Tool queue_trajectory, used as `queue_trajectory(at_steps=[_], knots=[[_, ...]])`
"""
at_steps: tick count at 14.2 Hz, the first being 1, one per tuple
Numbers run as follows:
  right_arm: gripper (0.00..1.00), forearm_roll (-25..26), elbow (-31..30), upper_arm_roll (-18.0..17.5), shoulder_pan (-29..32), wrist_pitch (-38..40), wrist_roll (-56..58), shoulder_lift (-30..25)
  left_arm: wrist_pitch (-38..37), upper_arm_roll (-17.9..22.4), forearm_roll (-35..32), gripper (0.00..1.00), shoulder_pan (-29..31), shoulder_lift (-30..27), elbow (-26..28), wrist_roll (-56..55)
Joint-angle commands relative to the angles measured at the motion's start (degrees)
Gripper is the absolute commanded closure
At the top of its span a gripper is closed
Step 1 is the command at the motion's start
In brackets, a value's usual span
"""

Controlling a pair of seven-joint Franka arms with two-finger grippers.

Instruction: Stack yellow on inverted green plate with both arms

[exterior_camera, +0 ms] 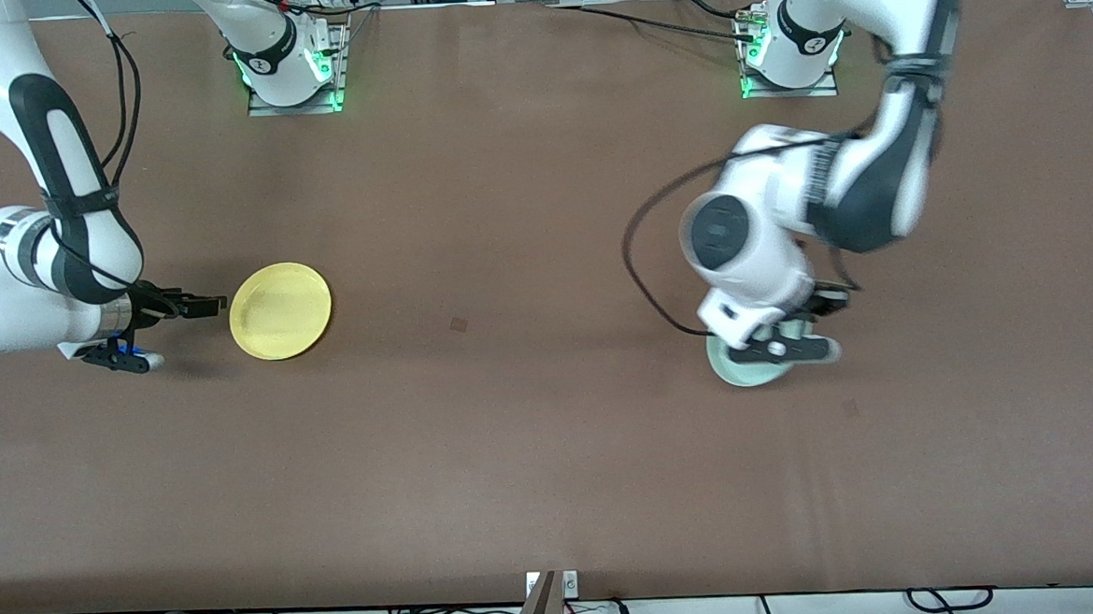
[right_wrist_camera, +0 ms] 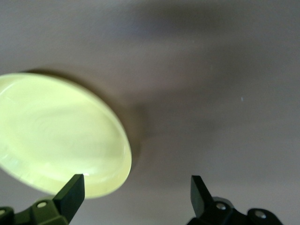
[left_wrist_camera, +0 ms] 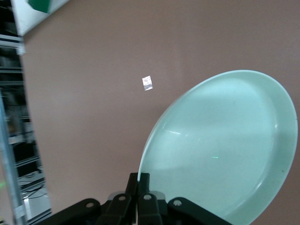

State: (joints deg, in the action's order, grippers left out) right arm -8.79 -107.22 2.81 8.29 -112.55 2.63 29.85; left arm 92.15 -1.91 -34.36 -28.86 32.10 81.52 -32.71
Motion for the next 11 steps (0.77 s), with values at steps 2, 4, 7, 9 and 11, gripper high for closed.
queue_trajectory(at_steps=[2, 4, 7, 9, 11], knots=[[0.05, -1.40, 1.31, -0.53, 0.06, -2.58, -0.52, 3.54, -5.47, 1.39, -8.95, 0.99, -7.94, 5.33, -3.47, -8.93], [0.15, -2.62, 1.31, -0.70, -0.21, -2.58, -0.61, 3.55, -7.41, 1.39, -12.64, 0.99, -11.46, 7.53, -3.47, -12.89], [0.34, -2.98, 1.22, -0.88, -0.56, -2.41, -0.61, 3.90, -9.44, 1.39, -15.03, 0.99, -15.77, 10.96, -3.39, -19.04], [0.48, -2.98, 1.31, -0.88, -0.56, -2.32, -0.52, 4.07, -9.44, 1.39, -15.03, 0.99, -16.83, 12.55, -3.39, -23.00], [0.58, -2.98, 1.31, -0.96, -0.65, -2.14, -0.52, 4.34, -9.36, 1.13, -15.03, 0.99, -17.36, 13.25, -3.39, -25.03]])
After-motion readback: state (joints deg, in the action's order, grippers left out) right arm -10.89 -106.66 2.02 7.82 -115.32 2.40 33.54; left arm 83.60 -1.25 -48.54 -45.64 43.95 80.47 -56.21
